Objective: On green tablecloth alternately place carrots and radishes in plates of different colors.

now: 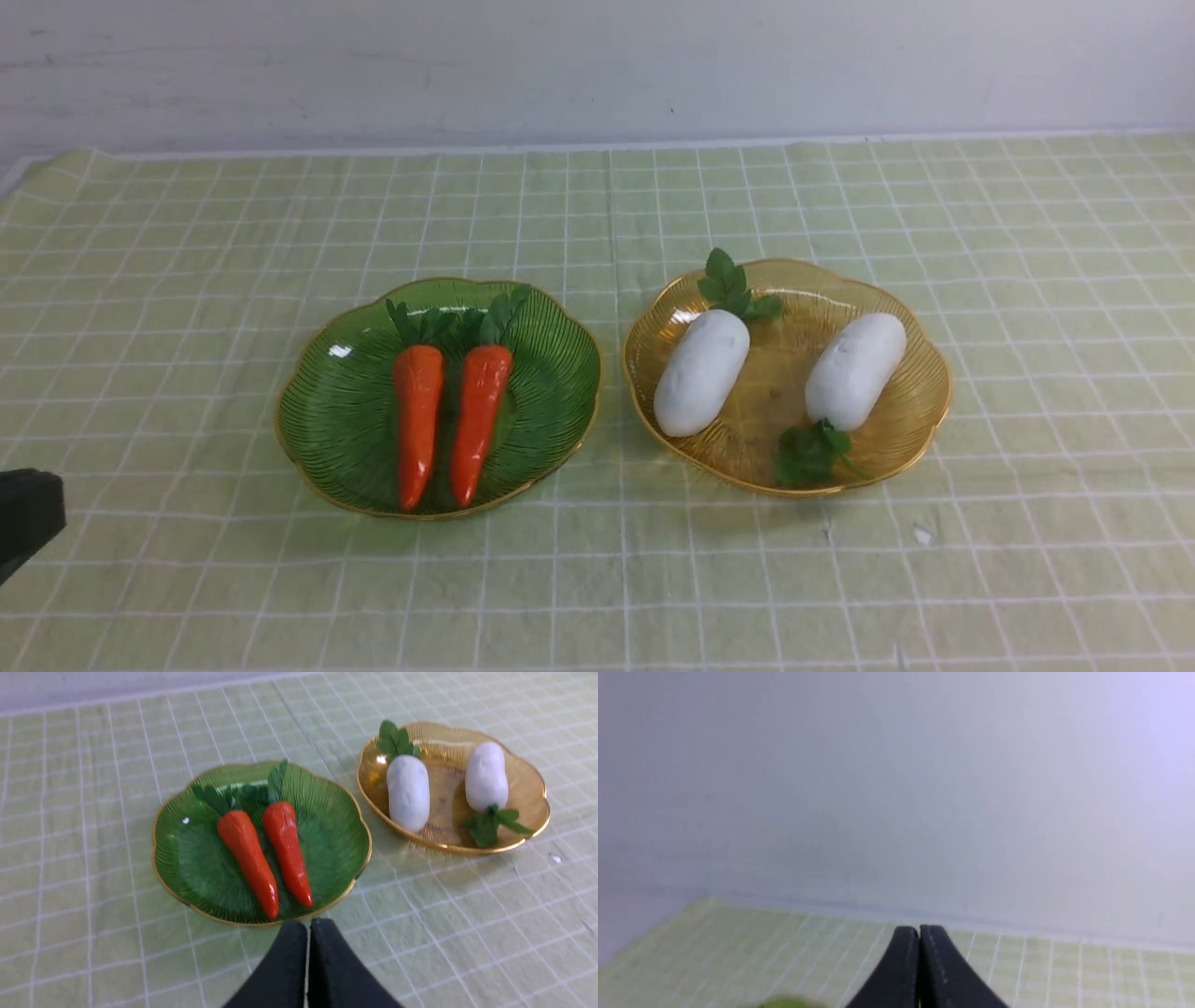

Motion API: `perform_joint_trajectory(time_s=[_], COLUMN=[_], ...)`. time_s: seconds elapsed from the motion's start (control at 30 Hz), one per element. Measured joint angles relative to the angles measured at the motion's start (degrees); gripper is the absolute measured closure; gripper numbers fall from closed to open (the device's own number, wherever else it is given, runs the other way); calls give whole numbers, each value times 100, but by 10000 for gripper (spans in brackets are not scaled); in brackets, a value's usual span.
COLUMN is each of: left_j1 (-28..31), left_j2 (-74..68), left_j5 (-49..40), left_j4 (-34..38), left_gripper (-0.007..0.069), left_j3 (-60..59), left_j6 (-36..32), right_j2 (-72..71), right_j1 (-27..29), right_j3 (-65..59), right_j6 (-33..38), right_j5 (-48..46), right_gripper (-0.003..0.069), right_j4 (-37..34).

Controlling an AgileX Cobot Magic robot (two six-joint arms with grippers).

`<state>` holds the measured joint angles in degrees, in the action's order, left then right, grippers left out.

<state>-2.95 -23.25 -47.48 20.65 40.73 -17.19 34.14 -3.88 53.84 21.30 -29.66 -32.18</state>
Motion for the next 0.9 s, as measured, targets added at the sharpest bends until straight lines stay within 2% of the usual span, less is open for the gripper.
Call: perform_joint_trajectory(time_s=[0.1,0.2,0.5,0.9], left_j1=[0,0,0,0], left_j2=[99,99,135,362], left_j5=[194,272,723,1169], left_j4=[37,64,198,585], left_gripper=[632,632,632,632], left_j3=[-186,-338,-857,-1324], left_j6=[0,0,0,0], right_j2=[-1322,-2262,-3238,-3394], right_j1=[0,0,0,0], right_j3=[-1395,-2219,-2870,-2870], right_j6=[171,280,409,462], right_j5=[1479,2088,2119,2126], right_gripper=[673,673,673,673], right_j4=[-107,-147,-154,-154])
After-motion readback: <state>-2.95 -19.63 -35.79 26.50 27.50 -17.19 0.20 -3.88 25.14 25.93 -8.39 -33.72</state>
